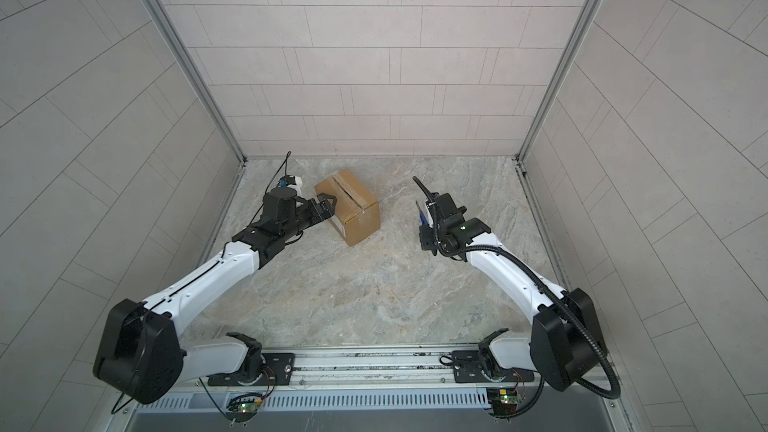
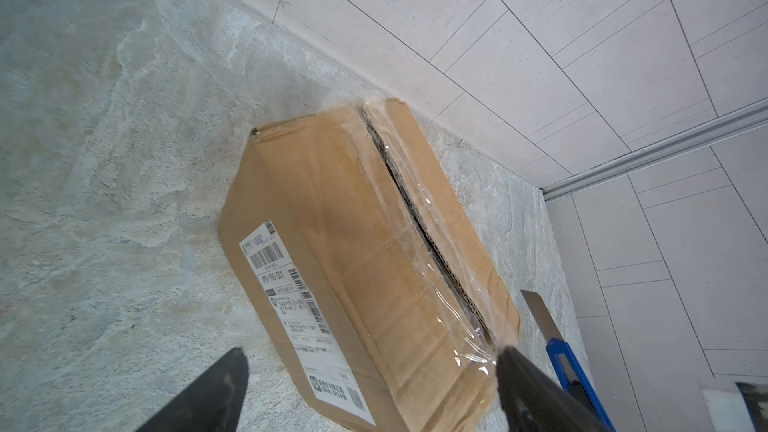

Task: Unpack the express box
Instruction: 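Withdraw the knife from the box with the right gripper, then lower the blue knife and release it onto the table with the right gripper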

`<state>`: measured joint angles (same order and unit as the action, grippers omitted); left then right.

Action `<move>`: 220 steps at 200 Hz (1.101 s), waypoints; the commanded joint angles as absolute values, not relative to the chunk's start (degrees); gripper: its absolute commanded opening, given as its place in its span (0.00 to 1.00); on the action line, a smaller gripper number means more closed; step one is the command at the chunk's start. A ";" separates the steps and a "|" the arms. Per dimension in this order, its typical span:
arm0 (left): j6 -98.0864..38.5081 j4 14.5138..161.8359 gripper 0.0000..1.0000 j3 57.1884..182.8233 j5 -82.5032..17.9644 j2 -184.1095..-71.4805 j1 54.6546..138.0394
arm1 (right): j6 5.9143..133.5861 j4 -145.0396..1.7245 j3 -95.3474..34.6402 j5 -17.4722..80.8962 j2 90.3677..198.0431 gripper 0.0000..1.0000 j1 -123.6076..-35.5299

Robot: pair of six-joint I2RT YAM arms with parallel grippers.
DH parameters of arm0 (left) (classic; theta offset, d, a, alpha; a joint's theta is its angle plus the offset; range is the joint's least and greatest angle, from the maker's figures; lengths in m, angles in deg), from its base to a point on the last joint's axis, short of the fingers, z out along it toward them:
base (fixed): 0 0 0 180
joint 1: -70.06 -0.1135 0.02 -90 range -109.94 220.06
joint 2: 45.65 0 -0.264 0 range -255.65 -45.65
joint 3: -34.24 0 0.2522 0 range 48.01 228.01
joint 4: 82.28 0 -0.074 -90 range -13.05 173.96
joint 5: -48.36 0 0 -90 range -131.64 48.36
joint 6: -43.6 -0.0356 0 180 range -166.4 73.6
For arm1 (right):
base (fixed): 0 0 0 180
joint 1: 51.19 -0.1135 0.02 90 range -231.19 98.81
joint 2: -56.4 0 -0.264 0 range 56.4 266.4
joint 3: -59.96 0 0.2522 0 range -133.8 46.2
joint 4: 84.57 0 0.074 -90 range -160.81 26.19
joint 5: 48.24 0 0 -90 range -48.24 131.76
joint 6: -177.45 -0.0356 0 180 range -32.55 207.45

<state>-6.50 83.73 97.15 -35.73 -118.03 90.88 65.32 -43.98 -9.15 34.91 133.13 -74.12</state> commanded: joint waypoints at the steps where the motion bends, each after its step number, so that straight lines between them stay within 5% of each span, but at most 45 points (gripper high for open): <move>1: -8.21 81.42 0.97 95.62 -37.89 -115.20 90.28 | 64.42 -58.22 -9.14 29.74 137.86 0.00 -72.46; 50: -7.88 78.70 0.98 90.61 -40.99 -109.05 89.92 | 63.91 -64.64 -15.66 19.16 153.68 0.00 -67.33; 140: -6.49 75.87 0.99 86.15 -43.57 -103.33 89.48 | 63.96 -66.67 -18.58 21.75 163.82 0.00 -65.87; 220: -6.71 75.72 0.99 87.01 -43.44 -104.44 89.48 | 62.32 -66.33 -19.03 25.63 166.45 0.29 -65.67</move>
